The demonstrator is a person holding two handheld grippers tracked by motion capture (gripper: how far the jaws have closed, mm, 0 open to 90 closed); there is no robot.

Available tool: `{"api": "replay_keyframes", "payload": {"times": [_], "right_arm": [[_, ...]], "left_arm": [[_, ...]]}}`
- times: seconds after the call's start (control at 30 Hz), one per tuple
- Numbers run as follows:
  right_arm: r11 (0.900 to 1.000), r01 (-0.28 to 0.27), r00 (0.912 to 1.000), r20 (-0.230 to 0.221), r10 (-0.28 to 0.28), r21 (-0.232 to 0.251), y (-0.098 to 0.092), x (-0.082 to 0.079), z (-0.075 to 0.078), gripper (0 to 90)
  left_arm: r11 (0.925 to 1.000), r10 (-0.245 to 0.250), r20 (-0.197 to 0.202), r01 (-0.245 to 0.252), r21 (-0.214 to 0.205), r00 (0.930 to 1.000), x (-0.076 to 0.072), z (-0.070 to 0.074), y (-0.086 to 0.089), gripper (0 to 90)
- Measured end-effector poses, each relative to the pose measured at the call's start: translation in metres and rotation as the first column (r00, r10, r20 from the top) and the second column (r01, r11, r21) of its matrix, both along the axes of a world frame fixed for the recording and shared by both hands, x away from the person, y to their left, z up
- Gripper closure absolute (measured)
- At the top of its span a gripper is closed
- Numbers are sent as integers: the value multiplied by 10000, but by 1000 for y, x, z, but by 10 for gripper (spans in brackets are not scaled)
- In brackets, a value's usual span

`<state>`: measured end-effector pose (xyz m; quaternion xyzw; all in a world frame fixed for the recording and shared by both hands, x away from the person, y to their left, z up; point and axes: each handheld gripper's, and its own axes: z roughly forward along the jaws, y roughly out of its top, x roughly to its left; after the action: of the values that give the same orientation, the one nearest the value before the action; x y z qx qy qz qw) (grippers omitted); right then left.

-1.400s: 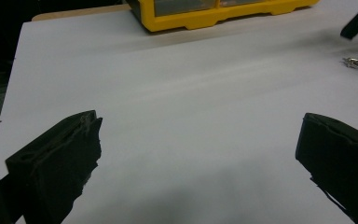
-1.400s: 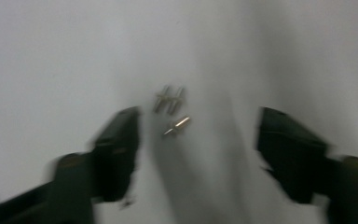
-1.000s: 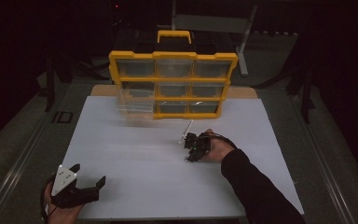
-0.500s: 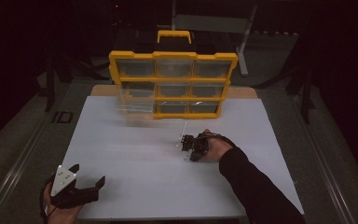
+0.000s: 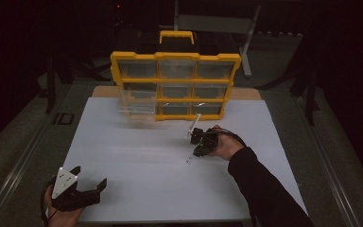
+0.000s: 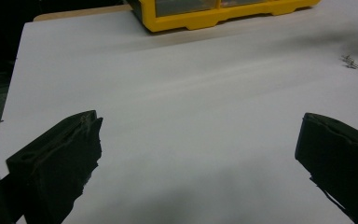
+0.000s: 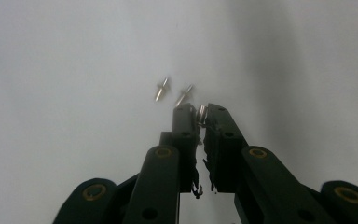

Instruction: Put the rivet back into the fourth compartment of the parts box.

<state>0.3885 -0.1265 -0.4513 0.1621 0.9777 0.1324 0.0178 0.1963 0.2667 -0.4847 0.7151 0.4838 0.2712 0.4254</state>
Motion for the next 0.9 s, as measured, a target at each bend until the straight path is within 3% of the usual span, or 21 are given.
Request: {"api": "replay_keyframes", "payload": {"times": [0.57, 0.63, 0.9], "right_arm": [[9939, 1, 9982, 588, -66, 1105, 8, 8, 41, 828], [9907, -5, 9972, 744, -97, 1362, 12, 11, 52, 827], [9860, -4, 9947, 1013, -167, 1667, 22, 21, 73, 827]], "left_arm": [[10000, -19, -7, 19, -23, 10000, 0, 0, 1, 9], [10000, -18, -4, 18, -37, 10000, 0, 0, 1, 8], [10000, -36, 0, 36, -45, 10000, 0, 0, 1, 9]]}}
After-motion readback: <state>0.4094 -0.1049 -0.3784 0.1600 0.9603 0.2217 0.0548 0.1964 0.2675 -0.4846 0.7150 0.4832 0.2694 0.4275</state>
